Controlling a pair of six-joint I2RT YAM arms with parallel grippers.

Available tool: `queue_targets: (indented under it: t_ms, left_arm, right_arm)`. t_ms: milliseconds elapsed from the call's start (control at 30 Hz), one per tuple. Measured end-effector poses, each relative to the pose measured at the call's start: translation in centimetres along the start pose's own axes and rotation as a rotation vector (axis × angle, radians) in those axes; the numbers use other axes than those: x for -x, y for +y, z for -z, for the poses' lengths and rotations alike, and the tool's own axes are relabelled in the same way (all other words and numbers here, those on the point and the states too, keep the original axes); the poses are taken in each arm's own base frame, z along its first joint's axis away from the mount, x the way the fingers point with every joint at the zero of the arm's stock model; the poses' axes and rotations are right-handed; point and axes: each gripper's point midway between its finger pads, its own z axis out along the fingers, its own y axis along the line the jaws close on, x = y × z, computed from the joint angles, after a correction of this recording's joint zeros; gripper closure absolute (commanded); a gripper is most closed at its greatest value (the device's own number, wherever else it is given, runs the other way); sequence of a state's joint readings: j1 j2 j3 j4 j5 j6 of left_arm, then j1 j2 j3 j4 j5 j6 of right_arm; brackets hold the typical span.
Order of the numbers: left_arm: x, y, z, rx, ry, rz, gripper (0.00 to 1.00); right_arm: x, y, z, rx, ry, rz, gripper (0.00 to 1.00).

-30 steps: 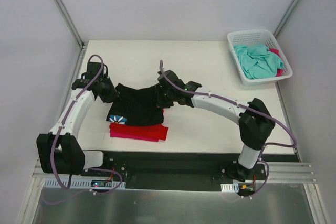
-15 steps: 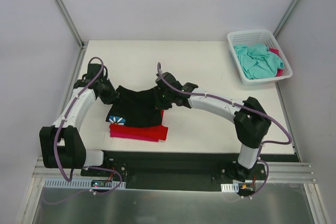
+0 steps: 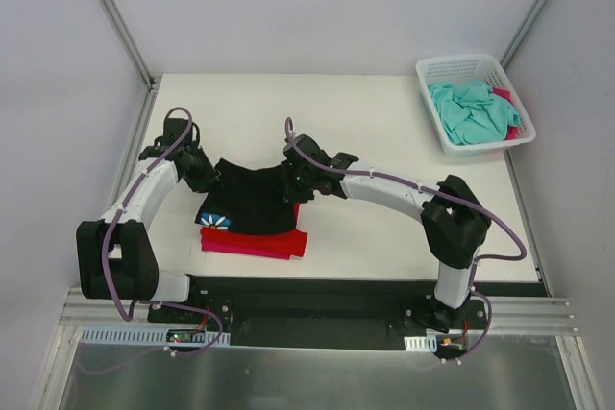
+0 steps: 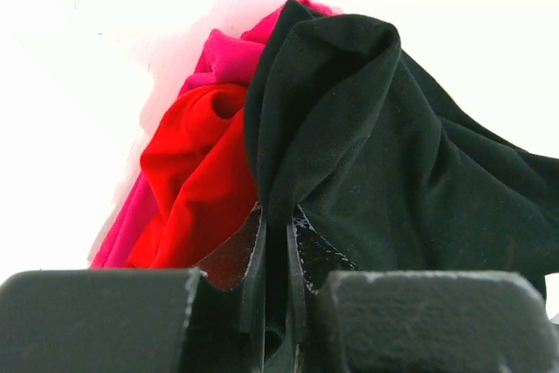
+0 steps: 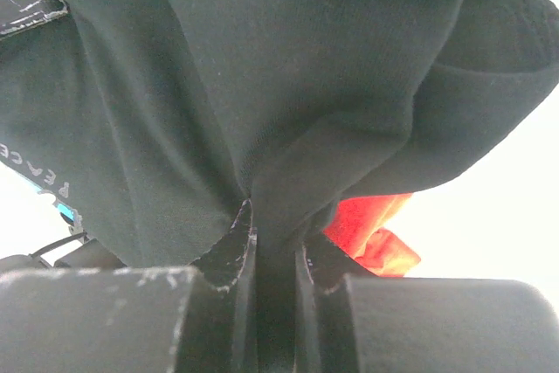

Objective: Fold and stack the t-shirts

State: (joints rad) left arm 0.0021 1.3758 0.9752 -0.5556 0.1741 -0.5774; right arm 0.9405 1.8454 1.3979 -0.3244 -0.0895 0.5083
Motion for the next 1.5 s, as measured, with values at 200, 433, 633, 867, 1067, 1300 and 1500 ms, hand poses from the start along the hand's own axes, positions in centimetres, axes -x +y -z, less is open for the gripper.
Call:
queue_targets:
  t_ms: [200,433,633,867,1067,1300,1500]
  left_arm:
    - [-0.3,0.5,-0.4,0.008,0.009,0.018,1.0]
    - [-1.2,1.3,-1.1,0.017,0.019,0.026,1.0]
    - [-1.7,1.9,-1.5,0.024,0.023,0.037,1.0]
    - [-2.6,2.5,-1.6,0.035,0.032,0.056,1.0]
    - [-2.5,2.3,-0.9,0.023,0.014,0.052,1.0]
    - [-2.6,2.4,-0.9,0.025,0.017,0.053,1.0]
    - [-2.3,2.1,-0.6,0.021,0.014,0.052,1.0]
  right_arm:
    - [-0.1,0.0,-0.1,0.001,0.003,0.0,1.0]
    - [-0.3,0.1,-0.1,0.002,0.007,0.003,0.99]
    - [-1.1,0.4,-0.2,0.005,0.018,0.016,0.99]
    - [-3.0,0.5,-0.5,-0.002,0.049,0.031,0.99]
    - [-3.4,0.6,-0.6,-0.005,0.052,0.039,0.99]
    - [-3.4,0.6,-0.5,-0.009,0.054,0.039,0.99]
    - [-3.4,0.5,-0.4,-0.018,0.05,0.041,1.0]
